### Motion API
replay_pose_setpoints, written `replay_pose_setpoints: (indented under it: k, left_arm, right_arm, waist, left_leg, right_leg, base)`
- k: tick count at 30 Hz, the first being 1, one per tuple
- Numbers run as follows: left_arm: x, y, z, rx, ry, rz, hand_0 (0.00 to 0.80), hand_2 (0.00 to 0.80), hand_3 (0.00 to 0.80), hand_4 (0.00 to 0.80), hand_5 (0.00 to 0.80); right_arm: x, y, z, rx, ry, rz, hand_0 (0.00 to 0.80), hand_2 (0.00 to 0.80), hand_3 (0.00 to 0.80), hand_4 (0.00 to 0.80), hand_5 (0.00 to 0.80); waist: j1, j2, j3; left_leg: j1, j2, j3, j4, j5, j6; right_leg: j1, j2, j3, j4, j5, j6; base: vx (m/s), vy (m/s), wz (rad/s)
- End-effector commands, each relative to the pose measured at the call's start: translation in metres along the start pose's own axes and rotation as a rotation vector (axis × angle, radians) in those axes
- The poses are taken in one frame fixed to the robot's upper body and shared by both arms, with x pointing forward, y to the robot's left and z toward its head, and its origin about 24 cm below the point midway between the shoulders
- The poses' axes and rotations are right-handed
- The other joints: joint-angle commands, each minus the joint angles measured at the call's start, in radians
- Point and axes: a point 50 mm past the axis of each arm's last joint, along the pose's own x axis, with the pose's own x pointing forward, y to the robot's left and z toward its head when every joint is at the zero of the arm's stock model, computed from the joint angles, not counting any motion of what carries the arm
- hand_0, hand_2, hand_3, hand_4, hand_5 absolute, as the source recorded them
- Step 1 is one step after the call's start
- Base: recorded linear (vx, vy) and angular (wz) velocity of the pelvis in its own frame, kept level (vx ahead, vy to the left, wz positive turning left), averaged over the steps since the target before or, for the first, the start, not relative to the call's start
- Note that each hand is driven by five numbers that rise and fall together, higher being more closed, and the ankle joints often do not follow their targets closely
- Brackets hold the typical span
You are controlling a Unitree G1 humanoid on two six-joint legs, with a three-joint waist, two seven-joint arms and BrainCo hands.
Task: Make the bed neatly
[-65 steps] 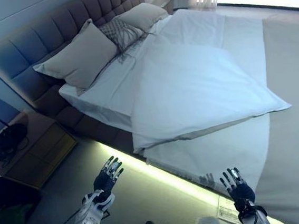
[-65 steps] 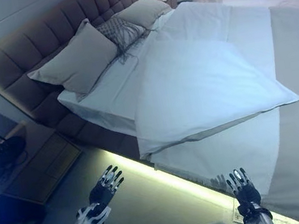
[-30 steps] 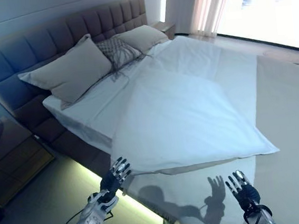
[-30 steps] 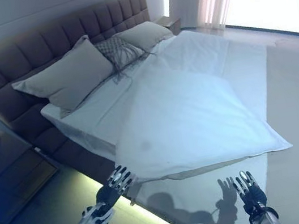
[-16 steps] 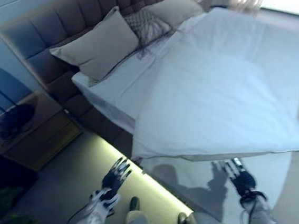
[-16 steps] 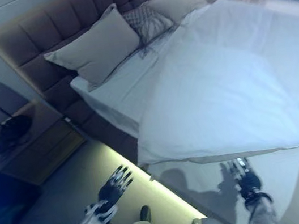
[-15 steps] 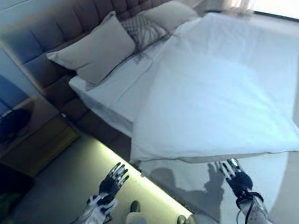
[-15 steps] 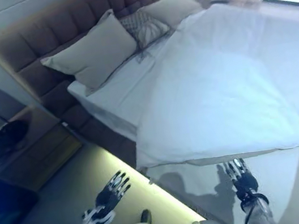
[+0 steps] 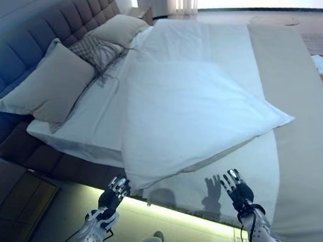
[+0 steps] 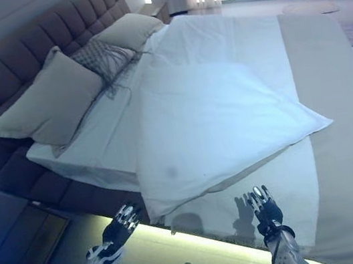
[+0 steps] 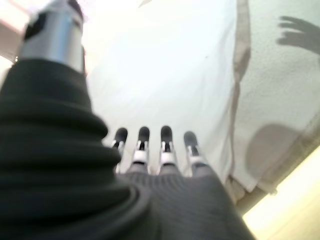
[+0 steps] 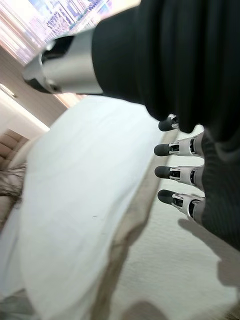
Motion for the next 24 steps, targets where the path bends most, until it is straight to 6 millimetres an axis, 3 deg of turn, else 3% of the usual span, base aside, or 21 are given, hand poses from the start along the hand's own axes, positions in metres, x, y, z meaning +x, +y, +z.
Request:
replay_pose_setpoints:
  k: [1, 2, 4, 5, 8, 11, 12, 14, 16, 20, 24]
  left_arm:
    - [-0.003, -0.007, 0.026, 0.020, -0.141, -0.068, 0.000, 0.000, 0.000, 0.000, 0.000]
    - [-0.004, -0.008, 0.028, 0.022, -0.146, -0.081, 0.000, 0.000, 0.000, 0.000, 0.000]
    - [-0.005, -0.009, 0.029, 0.027, -0.149, -0.101, 0.000, 0.000, 0.000, 0.000, 0.000]
    - [-0.005, -0.009, 0.028, 0.027, -0.146, -0.106, 0.000, 0.000, 0.000, 0.000, 0.000]
    - [-0.010, -0.003, 0.027, 0.071, -0.144, -0.093, 0.000, 0.000, 0.000, 0.000, 0.000]
    - [-0.007, -0.003, 0.032, 0.069, -0.146, -0.087, 0.000, 0.000, 0.000, 0.000, 0.000]
    - [-0.007, -0.002, 0.032, 0.074, -0.145, -0.093, 0.000, 0.000, 0.000, 0.000, 0.000]
    - [-0.006, -0.002, 0.032, 0.086, -0.140, -0.103, 0.000, 0.000, 0.000, 0.000, 0.000]
    - [-0.004, -0.002, 0.034, 0.099, -0.136, -0.102, 0.000, 0.000, 0.000, 0.000, 0.000]
    - [-0.002, -0.003, 0.039, 0.091, -0.141, -0.108, 0.000, 0.000, 0.000, 0.000, 0.000]
    - [0.000, -0.005, 0.043, 0.095, -0.157, -0.110, 0.000, 0.000, 0.000, 0.000, 0.000]
  right_arm:
    - [-0.005, -0.001, 0.023, -0.067, -0.048, 0.093, 0.000, 0.000, 0.000, 0.000, 0.000]
    - [-0.007, -0.004, 0.027, -0.076, -0.056, 0.094, 0.000, 0.000, 0.000, 0.000, 0.000]
    - [-0.006, -0.005, 0.036, -0.084, -0.089, 0.100, 0.000, 0.000, 0.000, 0.000, 0.000]
    - [-0.004, -0.003, 0.038, -0.080, -0.104, 0.105, 0.000, 0.000, 0.000, 0.000, 0.000]
    - [-0.004, 0.000, 0.043, -0.056, -0.129, 0.122, 0.000, 0.000, 0.000, 0.000, 0.000]
    - [-0.006, -0.003, 0.042, -0.051, -0.144, 0.108, 0.000, 0.000, 0.000, 0.000, 0.000]
    - [-0.007, -0.004, 0.041, -0.041, -0.150, 0.100, 0.000, 0.000, 0.000, 0.000, 0.000]
    - [-0.010, -0.008, 0.040, -0.018, -0.164, 0.078, 0.000, 0.000, 0.000, 0.000, 0.000]
    - [-0.012, -0.013, 0.039, 0.022, -0.176, 0.054, 0.000, 0.000, 0.000, 0.000, 0.000]
    - [-0.015, -0.026, 0.042, 0.062, -0.211, -0.004, 0.000, 0.000, 0.000, 0.000, 0.000]
    - [-0.009, -0.029, 0.051, 0.098, -0.236, -0.018, 0.000, 0.000, 0.000, 0.000, 0.000]
  waist:
    - [0.005, -0.030, 0.001]
    - [0.005, -0.038, 0.007]
    - [-0.008, -0.050, 0.012]
    - [-0.005, -0.049, 0.009]
    - [-0.008, -0.063, -0.002]
    - [-0.018, -0.071, -0.020]
    - [-0.028, -0.062, -0.023]
    - [-0.044, -0.032, -0.028]
    - [-0.065, -0.019, -0.022]
    - [-0.089, -0.025, -0.005]
    - [-0.134, -0.073, 0.019]
  left_leg:
    - [-0.196, 0.043, -0.001, 0.004, 0.161, -0.044]
    - [-0.219, 0.045, 0.013, 0.048, 0.147, -0.045]
    - [-0.246, 0.052, 0.098, 0.138, 0.095, -0.030]
    - [-0.232, 0.043, 0.101, 0.114, 0.092, -0.023]
    - [-0.209, -0.007, 0.089, 0.116, 0.070, 0.005]
    - [-0.155, -0.077, 0.064, 0.094, 0.038, 0.068]
    - [-0.120, -0.098, 0.064, 0.072, 0.032, 0.094]
    - [-0.075, -0.113, 0.047, 0.045, 0.029, 0.121]
    - [-0.030, -0.134, 0.028, 0.037, 0.009, 0.139]
    - [0.023, -0.137, 0.015, 0.030, -0.013, 0.121]
    - [0.087, -0.126, 0.011, 0.027, -0.081, 0.078]
  right_leg:
    - [0.115, -0.013, -0.012, -0.060, 0.061, 0.036]
    - [0.118, -0.013, -0.019, -0.062, 0.060, 0.033]
    - [0.122, -0.020, -0.046, -0.060, 0.060, 0.032]
    - [0.120, -0.023, -0.049, -0.055, 0.058, 0.037]
    - [0.127, -0.044, -0.033, -0.018, 0.050, 0.050]
    - [0.064, -0.113, -0.012, 0.148, 0.139, 0.060]
    - [0.023, -0.138, 0.007, 0.258, 0.190, 0.064]
    - [-0.044, -0.139, 0.037, 0.416, 0.241, 0.050]
    - [-0.123, -0.138, 0.063, 0.548, 0.250, 0.034]
    - [-0.161, -0.127, 0.042, 0.399, 0.240, 0.011]
    - [-0.188, -0.128, 0.069, 0.048, 0.312, 0.049]
  base:
    - [-0.028, -0.001, 0.15]
    - [-0.065, -0.004, 0.26]
    - [-0.048, 0.062, 0.54]
    - [0.078, 0.153, 0.67]
    - [0.164, 0.156, 0.28]
    - [0.180, 0.251, 0.18]
    - [0.176, 0.316, 0.23]
    - [0.187, 0.326, 0.33]
    - [0.159, 0.216, 0.34]
    - [0.136, -0.078, 0.12]
    - [0.187, -0.288, 0.19]
